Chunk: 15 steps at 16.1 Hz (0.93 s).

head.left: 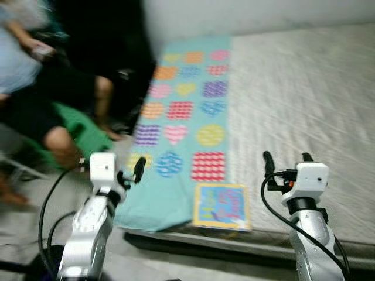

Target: Clean up the room

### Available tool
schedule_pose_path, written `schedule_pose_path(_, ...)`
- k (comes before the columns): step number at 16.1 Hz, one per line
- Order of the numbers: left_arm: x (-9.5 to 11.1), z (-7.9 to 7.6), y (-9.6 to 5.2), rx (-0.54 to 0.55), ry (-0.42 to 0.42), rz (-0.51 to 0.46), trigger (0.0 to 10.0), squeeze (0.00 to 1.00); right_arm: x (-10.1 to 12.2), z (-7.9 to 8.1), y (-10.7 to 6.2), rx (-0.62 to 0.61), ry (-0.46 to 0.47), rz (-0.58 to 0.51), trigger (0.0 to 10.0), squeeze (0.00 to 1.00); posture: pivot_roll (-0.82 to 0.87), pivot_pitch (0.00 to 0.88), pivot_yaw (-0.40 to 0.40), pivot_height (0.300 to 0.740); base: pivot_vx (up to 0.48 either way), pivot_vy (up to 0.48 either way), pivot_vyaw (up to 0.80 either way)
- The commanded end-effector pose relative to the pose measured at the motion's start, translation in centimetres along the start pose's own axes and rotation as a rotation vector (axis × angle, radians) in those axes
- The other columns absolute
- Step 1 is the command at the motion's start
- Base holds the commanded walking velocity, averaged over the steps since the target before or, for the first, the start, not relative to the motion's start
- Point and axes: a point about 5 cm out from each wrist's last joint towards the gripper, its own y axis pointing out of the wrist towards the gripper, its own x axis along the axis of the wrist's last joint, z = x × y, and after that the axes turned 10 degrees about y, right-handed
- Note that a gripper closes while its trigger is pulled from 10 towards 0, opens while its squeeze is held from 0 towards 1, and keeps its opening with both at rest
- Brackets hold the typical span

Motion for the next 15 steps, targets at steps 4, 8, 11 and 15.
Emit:
schedule_pose_path(4, -0.3, 0.1, 0.8, -0.011, 0.013, 0.002, 10.0, 0.0, 0.1, -0.4, -0.5, -0.032, 0.002, -0.019, 10.0, 0.0, -0.25, 0.039, 0.277, 0.74, 0.0, 0.0, 0.0)
schedule_pose_path(8, -0.7, -0.5, 1.2, 0.008, -0.02, -0.01, 10.0, 0.0, 0.3, -0.2, 0.2, 0.025, -0.028, -0.014, 10.0, 0.0, -0.25, 0.036, 0.214, 0.74, 0.0, 0.0, 0.0)
schedule_pose_path(11, -0.9, -0.3, 0.5, 0.087, -0.053, -0.029, 10.0, 0.0, 0.5, 0.7, 1.8, 0.13, -0.054, -0.001, 10.0, 0.0, -0.21, 0.027, 0.127, 0.74, 0.0, 0.0, 0.0)
schedule_pose_path(15, -1.5, 0.7, -1.2, 0.202, -0.067, -0.035, 10.0, 0.0, 0.4, 2.5, 3.8, 0.251, -0.048, 0.03, 10.0, 0.0, -0.13, 0.03, 0.031, 0.74, 0.0, 0.0, 0.0)
